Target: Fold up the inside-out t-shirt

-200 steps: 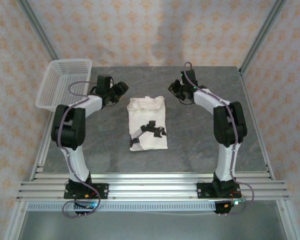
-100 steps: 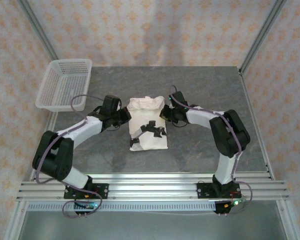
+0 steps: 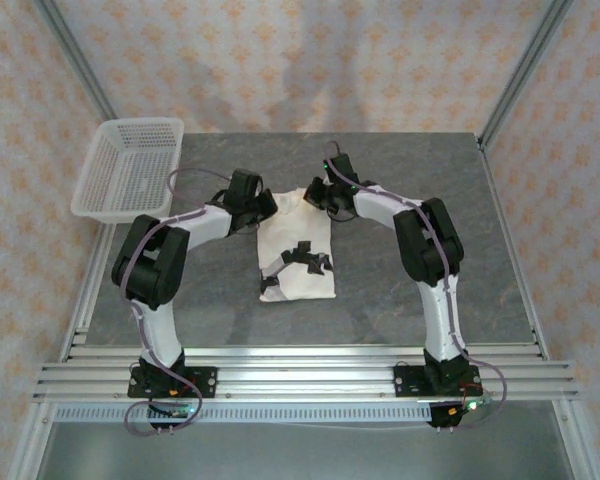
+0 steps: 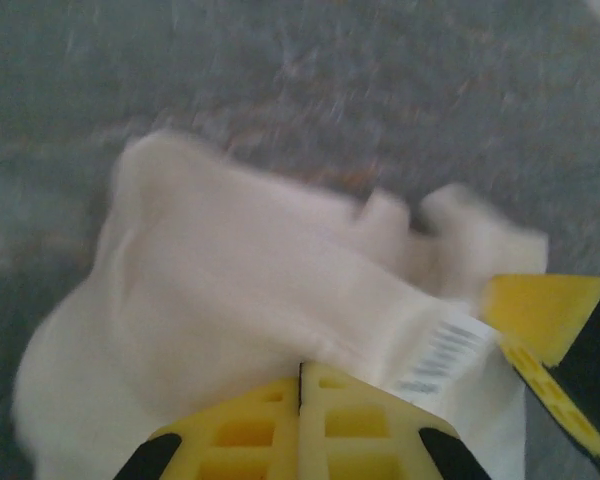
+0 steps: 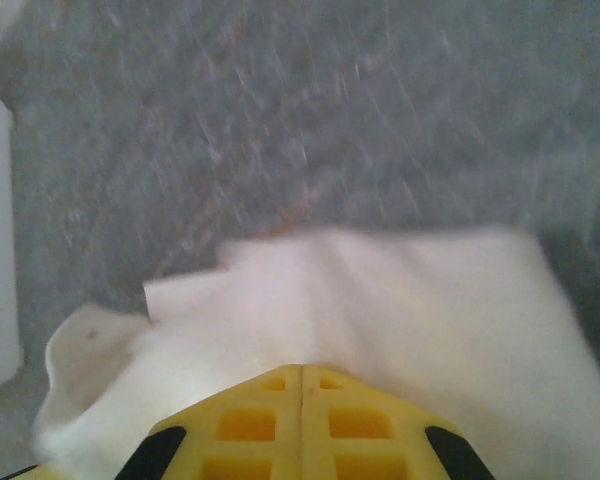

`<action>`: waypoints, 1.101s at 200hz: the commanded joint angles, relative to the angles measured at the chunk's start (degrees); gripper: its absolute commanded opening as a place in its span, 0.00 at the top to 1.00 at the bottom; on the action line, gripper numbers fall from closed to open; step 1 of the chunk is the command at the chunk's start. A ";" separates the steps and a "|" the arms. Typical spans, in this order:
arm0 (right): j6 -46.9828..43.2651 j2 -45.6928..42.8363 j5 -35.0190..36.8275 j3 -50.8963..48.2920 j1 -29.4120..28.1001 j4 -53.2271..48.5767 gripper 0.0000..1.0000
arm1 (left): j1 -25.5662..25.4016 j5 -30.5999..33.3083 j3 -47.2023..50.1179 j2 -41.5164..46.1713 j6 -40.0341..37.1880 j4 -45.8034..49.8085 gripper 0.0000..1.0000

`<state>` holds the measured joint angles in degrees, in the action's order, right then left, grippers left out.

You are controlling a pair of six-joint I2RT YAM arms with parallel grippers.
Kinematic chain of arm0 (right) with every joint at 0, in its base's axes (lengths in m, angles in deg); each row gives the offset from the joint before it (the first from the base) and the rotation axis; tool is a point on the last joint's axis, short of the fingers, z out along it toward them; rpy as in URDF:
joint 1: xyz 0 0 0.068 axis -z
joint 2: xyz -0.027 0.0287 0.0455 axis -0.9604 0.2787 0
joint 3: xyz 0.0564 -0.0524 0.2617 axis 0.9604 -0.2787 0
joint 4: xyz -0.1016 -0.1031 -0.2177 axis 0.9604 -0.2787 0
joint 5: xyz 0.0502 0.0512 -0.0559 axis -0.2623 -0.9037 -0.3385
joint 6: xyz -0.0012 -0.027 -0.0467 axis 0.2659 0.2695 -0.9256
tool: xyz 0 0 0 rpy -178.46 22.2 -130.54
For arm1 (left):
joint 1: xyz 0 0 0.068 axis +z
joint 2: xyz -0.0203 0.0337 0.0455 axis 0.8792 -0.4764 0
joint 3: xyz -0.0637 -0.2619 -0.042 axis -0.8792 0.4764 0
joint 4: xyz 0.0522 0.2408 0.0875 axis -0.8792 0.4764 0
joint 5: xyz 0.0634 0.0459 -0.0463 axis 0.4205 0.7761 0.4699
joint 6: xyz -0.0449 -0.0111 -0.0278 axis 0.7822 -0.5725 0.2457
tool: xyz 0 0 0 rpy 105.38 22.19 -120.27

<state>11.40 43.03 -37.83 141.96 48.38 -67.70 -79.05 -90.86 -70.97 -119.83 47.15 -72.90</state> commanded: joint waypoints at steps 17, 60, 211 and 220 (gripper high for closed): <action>-0.23 3.22 -1.26 4.72 2.74 -3.96 1.00 | 3.75 -0.01 -4.46 -5.38 2.32 -5.63 0.77; -7.83 -9.75 4.28 -3.84 3.38 -6.93 0.58 | 6.20 0.37 0.89 8.17 -3.05 1.93 0.43; -9.56 2.73 -3.15 3.75 4.82 -8.30 0.53 | 6.91 -9.69 7.04 -0.51 4.02 -7.87 0.36; -9.18 3.13 -4.02 3.85 4.70 -7.72 0.54 | 6.46 -9.57 6.42 -1.40 4.51 -8.46 0.38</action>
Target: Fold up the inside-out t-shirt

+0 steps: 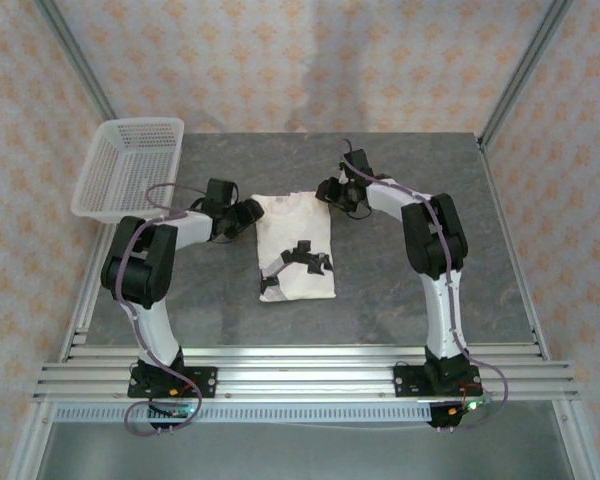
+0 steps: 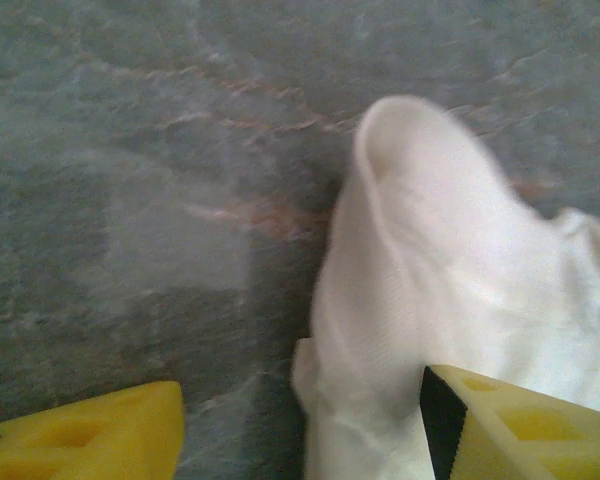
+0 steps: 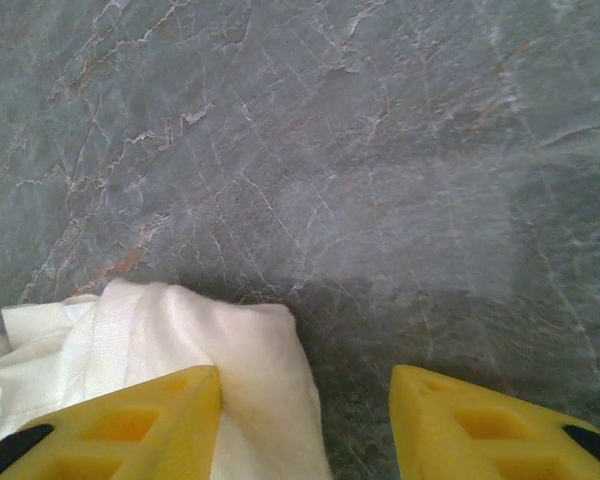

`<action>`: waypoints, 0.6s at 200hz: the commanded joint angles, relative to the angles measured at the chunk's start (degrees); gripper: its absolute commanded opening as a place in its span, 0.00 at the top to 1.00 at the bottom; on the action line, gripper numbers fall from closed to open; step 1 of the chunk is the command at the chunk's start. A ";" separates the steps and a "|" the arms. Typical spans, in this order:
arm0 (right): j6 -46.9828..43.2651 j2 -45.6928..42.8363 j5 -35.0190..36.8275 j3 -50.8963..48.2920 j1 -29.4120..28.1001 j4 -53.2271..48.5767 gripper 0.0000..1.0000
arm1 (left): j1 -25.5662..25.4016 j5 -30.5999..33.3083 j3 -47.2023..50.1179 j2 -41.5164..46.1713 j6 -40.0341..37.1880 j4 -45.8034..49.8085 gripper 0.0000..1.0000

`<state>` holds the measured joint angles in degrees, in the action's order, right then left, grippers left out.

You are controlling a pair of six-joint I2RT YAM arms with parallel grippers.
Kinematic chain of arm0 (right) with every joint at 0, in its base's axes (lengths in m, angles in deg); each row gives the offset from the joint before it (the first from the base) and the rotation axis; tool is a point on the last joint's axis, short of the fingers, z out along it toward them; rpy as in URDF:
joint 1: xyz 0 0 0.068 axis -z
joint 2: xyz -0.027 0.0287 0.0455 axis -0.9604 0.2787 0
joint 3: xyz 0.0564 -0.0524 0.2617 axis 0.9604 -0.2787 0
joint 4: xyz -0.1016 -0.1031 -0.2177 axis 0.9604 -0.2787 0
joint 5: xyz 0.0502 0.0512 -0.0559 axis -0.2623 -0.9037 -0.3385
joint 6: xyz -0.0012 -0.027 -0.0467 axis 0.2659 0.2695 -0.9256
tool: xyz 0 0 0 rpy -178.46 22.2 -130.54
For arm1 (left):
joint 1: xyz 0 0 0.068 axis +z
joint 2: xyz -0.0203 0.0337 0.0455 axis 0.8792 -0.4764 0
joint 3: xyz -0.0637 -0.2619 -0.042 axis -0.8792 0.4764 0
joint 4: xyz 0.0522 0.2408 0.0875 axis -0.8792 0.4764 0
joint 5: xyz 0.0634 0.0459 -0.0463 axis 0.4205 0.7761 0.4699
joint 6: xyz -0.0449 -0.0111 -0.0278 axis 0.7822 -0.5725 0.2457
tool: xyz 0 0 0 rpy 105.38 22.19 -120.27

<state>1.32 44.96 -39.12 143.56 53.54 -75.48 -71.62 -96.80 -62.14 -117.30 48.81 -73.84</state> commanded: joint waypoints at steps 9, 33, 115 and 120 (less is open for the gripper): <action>1.32 1.61 -3.36 2.32 -0.74 0.55 0.54 | -1.46 -3.63 -3.11 -4.97 3.28 -8.06 0.40; 1.93 3.06 -4.48 3.04 -1.81 0.54 0.56 | -2.81 -4.37 -4.93 -7.07 4.50 -9.31 0.45; 4.85 4.48 -9.70 2.75 -4.76 3.76 0.56 | -4.71 -6.64 -8.85 -10.71 6.69 -11.18 0.45; 5.37 4.57 -10.14 2.50 -4.86 4.58 0.56 | -4.87 -7.09 -8.92 -10.98 6.87 -11.56 0.45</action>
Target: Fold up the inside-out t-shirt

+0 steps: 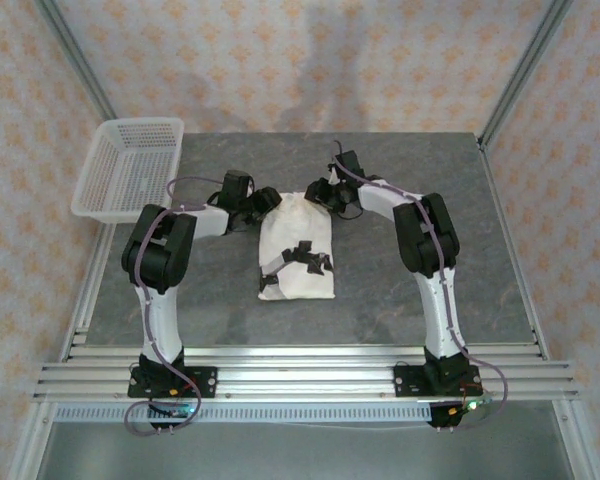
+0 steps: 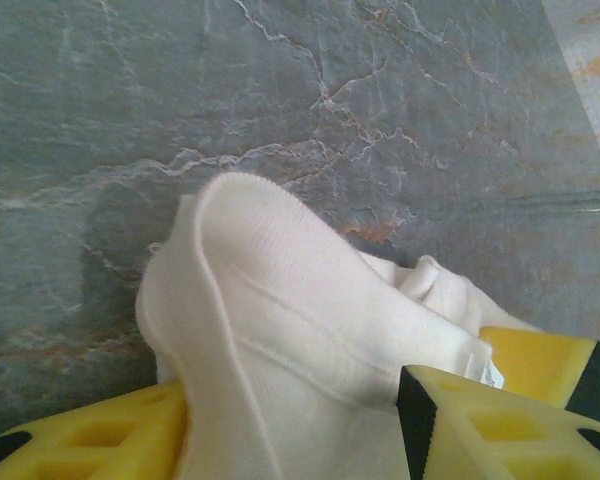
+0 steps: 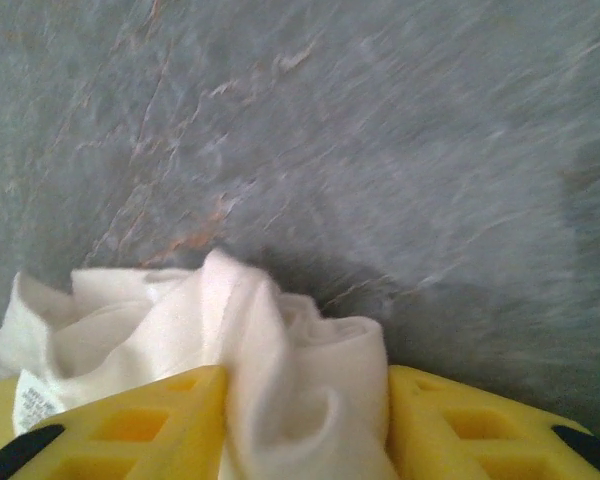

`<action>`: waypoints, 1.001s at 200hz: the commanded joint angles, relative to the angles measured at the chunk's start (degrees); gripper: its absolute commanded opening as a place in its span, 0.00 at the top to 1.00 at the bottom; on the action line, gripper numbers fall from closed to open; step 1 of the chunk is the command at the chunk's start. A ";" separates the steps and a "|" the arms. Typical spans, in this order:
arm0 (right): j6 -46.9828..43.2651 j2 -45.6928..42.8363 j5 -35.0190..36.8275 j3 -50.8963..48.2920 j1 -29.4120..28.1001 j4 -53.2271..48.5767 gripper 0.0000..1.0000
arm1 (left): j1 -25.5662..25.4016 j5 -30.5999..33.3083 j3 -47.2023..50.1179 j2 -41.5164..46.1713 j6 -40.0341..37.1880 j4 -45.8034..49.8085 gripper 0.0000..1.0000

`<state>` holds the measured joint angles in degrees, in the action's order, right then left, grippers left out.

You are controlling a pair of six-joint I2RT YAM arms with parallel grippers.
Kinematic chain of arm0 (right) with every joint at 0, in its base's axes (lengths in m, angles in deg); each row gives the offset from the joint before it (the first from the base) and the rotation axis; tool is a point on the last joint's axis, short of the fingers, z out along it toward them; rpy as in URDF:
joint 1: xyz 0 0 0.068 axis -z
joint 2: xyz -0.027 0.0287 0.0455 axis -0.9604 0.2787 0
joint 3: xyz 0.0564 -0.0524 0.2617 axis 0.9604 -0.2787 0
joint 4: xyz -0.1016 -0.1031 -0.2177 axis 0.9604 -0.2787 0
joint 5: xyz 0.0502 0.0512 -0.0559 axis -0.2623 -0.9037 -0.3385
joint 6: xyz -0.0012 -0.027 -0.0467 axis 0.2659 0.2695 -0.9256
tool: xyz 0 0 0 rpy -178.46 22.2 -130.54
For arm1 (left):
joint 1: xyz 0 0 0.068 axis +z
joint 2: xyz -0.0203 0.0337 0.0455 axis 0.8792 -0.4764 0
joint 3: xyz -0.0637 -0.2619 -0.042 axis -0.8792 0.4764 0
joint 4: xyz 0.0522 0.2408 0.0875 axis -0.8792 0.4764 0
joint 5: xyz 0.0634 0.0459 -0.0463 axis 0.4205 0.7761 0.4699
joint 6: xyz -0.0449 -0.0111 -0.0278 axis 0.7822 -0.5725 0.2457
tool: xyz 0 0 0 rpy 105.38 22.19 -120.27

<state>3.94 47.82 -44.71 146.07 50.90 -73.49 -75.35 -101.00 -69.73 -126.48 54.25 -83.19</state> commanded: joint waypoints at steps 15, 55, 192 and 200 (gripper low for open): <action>3.90 1.88 -5.33 -0.48 -2.40 4.15 0.57 | -1.33 -3.45 -1.47 -2.59 1.86 -3.07 0.45; 4.03 1.78 -5.26 1.71 -1.89 2.50 0.89 | -1.17 -2.02 -4.83 -5.29 3.33 -1.09 0.80; -2.84 -32.62 -4.79 -13.86 -2.31 9.20 1.00 | -2.02 7.28 9.78 37.46 -9.25 6.71 1.00; -2.30 -34.23 -5.41 -19.13 -2.86 12.25 1.00 | -2.49 7.81 14.78 38.97 -8.91 5.74 1.00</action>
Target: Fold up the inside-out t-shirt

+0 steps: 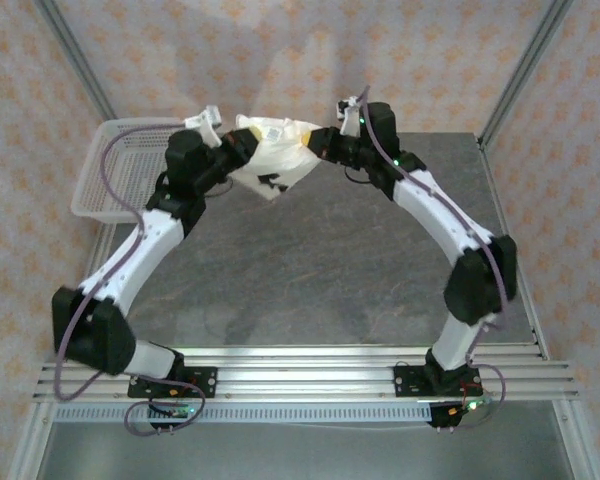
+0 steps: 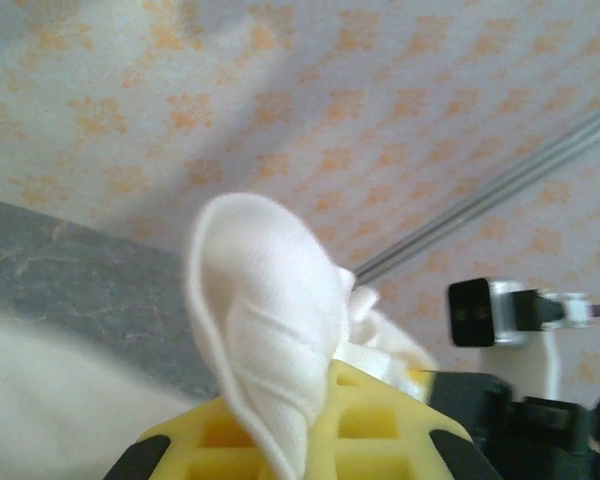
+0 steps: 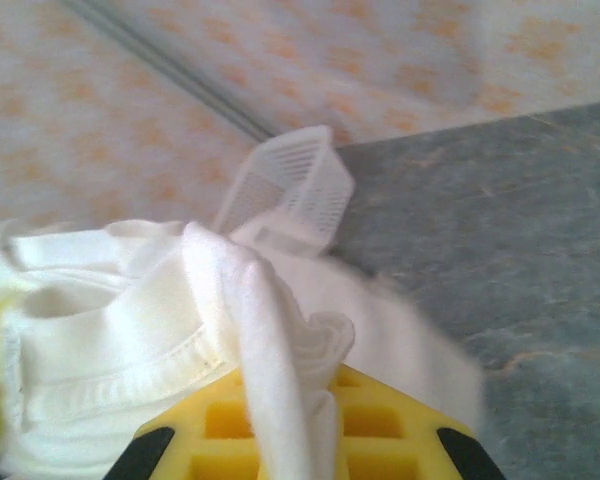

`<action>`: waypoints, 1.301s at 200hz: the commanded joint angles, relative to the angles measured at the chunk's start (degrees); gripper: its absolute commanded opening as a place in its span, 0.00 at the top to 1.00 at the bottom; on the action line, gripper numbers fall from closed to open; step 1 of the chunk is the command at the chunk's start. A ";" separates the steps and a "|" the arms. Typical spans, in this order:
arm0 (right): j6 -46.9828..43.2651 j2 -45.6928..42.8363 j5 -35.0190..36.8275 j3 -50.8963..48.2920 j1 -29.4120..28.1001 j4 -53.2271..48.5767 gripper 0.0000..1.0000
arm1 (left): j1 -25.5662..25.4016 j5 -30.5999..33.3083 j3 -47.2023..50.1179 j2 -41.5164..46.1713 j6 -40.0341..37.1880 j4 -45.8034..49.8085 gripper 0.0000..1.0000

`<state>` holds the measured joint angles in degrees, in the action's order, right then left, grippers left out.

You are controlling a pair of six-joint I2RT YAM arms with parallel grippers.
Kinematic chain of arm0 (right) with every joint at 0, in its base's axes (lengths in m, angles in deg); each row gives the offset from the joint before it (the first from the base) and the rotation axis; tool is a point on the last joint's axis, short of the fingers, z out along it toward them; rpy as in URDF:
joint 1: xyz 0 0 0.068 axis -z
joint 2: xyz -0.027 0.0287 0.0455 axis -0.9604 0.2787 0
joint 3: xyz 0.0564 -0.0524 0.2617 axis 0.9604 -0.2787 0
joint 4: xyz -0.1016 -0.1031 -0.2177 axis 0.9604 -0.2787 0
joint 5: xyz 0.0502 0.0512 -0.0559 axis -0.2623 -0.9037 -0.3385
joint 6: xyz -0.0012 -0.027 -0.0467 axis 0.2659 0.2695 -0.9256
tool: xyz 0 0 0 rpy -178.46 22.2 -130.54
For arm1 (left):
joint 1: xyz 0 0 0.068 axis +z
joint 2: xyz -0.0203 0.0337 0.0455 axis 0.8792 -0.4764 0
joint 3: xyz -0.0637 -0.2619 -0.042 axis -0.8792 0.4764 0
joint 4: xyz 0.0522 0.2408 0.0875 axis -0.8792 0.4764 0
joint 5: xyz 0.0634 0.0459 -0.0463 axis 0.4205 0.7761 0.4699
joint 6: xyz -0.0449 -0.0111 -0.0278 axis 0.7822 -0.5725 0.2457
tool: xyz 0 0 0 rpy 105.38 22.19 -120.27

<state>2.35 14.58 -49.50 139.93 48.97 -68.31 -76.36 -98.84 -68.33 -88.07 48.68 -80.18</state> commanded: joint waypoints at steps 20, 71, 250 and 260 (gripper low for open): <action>1.37 -2.75 -2.30 -23.38 -2.65 12.50 1.00 | -2.28 6.51 24.56 3.65 -1.22 -0.03 1.00; 6.34 -5.77 0.11 -38.49 -7.15 17.66 1.00 | -3.47 7.39 33.62 9.47 -2.27 4.87 1.00; 6.80 17.03 10.33 -21.82 -4.25 9.64 0.94 | -1.46 20.32 18.72 -19.58 -9.24 -6.66 0.97; 6.88 18.08 10.40 -21.56 -4.16 9.96 0.91 | -1.24 20.65 18.06 -20.84 -8.92 -6.82 0.92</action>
<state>10.83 29.68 -42.05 116.63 43.44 -56.13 -79.35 -82.31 -47.58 -106.43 40.87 -84.55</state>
